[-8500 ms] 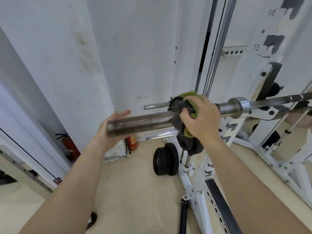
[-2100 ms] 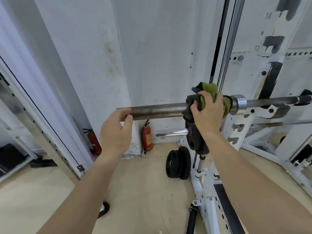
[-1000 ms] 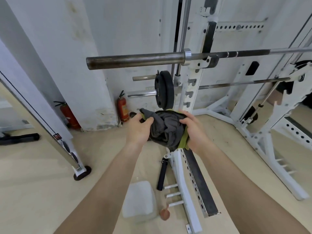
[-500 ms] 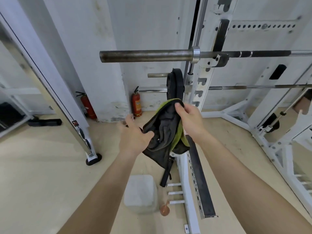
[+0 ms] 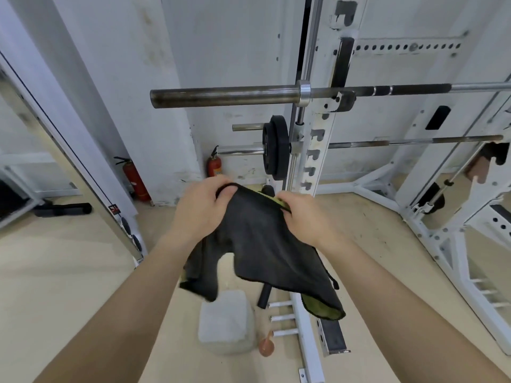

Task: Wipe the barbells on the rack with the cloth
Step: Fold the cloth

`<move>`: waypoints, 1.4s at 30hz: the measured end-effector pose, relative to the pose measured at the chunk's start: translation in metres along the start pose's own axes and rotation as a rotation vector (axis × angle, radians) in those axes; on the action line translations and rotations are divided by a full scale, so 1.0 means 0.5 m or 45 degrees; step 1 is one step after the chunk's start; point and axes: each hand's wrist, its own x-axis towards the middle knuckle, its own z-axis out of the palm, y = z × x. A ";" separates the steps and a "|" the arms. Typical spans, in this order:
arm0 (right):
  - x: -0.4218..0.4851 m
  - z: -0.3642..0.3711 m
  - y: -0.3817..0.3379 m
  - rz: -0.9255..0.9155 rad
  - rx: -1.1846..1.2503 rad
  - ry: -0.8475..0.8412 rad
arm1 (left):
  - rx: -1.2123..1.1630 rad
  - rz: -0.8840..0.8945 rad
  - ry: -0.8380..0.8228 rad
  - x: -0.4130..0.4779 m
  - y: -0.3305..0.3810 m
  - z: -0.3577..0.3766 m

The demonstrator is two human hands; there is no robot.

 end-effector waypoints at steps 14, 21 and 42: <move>-0.047 0.132 0.104 0.361 0.312 -0.291 | 0.273 -0.041 0.335 0.025 -0.067 -0.101; -0.063 0.131 0.171 0.460 0.506 -0.052 | 0.509 -0.200 0.446 0.019 -0.186 -0.109; -0.015 0.195 -0.078 1.134 1.519 -0.419 | -0.780 -0.846 -1.147 -0.072 -0.049 0.075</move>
